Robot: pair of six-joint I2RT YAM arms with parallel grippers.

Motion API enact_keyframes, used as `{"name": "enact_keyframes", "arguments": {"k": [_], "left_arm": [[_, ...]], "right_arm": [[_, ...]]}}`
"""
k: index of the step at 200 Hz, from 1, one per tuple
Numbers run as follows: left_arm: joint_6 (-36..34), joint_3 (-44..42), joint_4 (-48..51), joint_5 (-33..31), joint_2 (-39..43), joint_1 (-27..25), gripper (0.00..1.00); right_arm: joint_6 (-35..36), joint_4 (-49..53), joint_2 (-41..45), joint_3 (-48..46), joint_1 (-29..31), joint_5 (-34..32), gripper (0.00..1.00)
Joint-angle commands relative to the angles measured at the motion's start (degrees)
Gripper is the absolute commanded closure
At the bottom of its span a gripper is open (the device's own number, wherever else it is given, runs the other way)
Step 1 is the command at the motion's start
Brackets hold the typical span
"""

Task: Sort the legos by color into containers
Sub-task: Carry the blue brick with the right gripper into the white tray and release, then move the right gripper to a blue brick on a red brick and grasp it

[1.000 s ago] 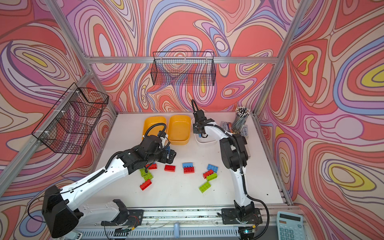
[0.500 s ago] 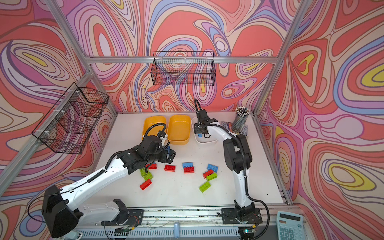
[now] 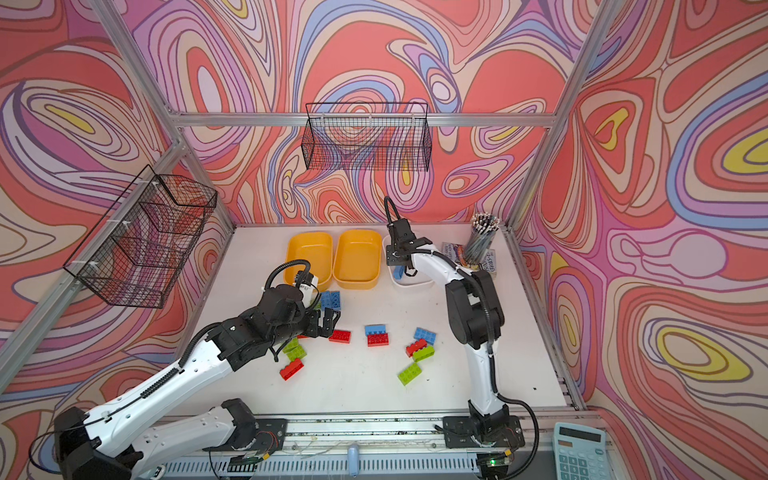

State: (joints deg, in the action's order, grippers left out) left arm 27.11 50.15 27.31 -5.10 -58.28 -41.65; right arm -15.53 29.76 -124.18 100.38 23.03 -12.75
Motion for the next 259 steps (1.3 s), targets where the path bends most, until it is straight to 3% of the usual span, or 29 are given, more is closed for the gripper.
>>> {"name": "enact_keyframes", "arguments": {"k": [1,28,68,127,152,189,259], "left_arm": [[1.3,-0.1,1.5,-1.9,1.6,-0.2,0.0],[1.8,0.1,2.6,-2.7,2.3,-0.2,0.0],[2.3,-0.5,4.5,-3.5,2.8,-0.2,0.0],[5.0,-4.8,4.1,-1.5,8.0,-0.2,0.0],[5.8,-7.1,4.1,-0.3,10.3,-0.2,0.0],[6.2,-9.1,5.3,0.3,12.8,-0.2,0.0],[7.0,-10.5,5.1,0.3,14.8,-0.2,0.0]], "right_arm": [[0.9,3.6,-3.3,5.5,-0.5,-1.6,0.22],[0.5,4.1,-0.7,3.8,-0.5,-1.2,0.22],[-2.6,2.3,12.8,-11.6,0.7,2.6,0.2],[-14.4,-0.2,28.4,-31.5,14.3,4.4,0.08],[-18.3,0.0,28.2,-33.9,20.1,2.3,0.07],[-21.9,-1.3,26.2,-35.5,24.2,2.1,0.07],[-24.1,-0.1,20.4,-34.0,25.8,1.9,0.07]]}}
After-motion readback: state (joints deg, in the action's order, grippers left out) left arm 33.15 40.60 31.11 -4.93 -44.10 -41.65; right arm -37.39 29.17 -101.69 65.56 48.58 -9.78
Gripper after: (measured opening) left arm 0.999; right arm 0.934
